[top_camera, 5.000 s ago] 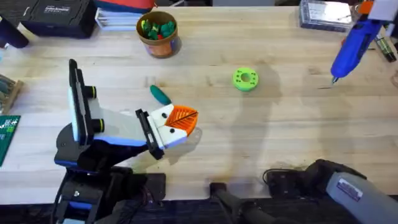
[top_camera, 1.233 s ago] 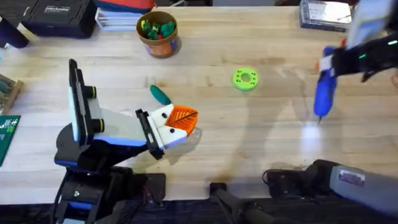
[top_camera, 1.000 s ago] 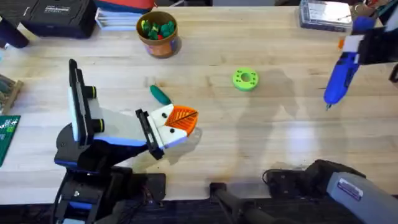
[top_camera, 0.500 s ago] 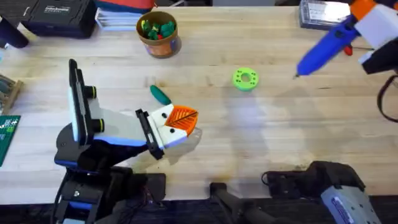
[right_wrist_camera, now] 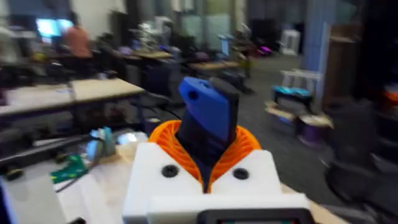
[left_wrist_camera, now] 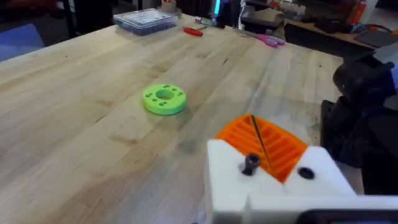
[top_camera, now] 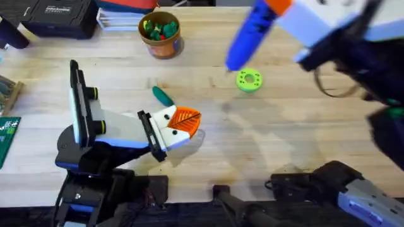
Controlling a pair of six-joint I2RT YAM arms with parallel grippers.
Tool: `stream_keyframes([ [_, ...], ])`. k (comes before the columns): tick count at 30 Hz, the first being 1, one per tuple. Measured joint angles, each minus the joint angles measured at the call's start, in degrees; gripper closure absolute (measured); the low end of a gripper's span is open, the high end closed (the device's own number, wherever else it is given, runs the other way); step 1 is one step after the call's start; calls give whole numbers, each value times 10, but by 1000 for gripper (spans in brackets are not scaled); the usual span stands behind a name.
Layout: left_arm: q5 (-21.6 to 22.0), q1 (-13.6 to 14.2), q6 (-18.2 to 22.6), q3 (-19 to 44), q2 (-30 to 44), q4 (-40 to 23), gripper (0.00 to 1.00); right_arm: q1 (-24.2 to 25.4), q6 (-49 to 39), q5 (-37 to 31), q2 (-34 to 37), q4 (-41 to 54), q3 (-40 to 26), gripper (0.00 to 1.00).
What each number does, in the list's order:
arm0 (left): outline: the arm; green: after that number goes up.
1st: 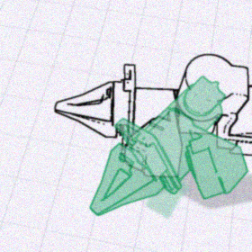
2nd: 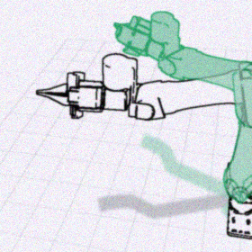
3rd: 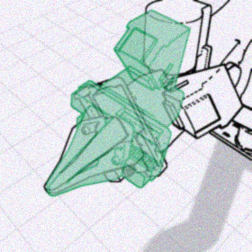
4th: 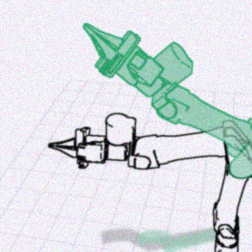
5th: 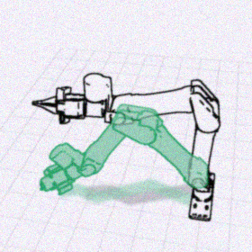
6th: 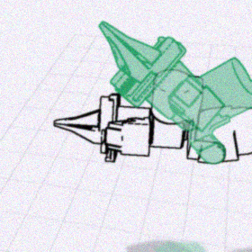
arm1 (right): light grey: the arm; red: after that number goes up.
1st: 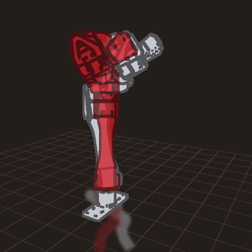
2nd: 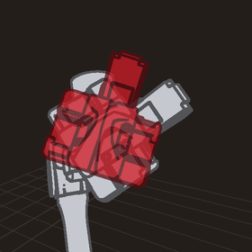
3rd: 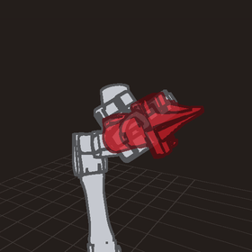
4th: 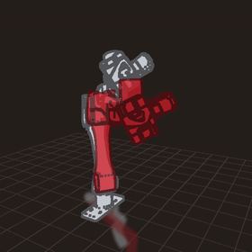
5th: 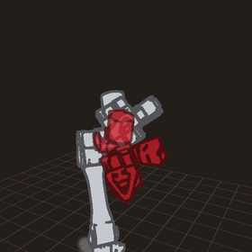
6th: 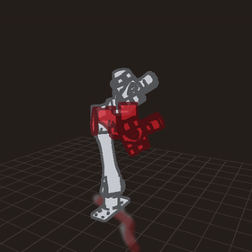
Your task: Pick up the gripper from the table and insert it into the empty holder that is missing its gripper. Then pick up a screw, insert it into the mounting hole, and use the screwdriver to tighten it. Finally, clean up the table by picking up the vegetable and placing it into the bucket.
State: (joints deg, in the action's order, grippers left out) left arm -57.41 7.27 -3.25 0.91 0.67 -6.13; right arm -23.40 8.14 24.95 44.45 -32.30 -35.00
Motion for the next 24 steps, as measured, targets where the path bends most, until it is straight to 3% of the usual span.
stream_keyframes([
  [4, 0, 0, 0, 0, 0, 0, 992, -76, 0, 4, 78, -145, 0, 976],
  [10, 0, 0, 0, 0, 0, 0, 992, -154, 0, 7, 158, -270, 0, 976],
  [15, 0, 0, 0, 0, 0, 0, 992, -198, 0, 9, 200, -293, 0, 976],
  [24, 0, 0, 0, 0, 0, 0, 992, -233, 0, 9, 204, -279, 0, 976],
])
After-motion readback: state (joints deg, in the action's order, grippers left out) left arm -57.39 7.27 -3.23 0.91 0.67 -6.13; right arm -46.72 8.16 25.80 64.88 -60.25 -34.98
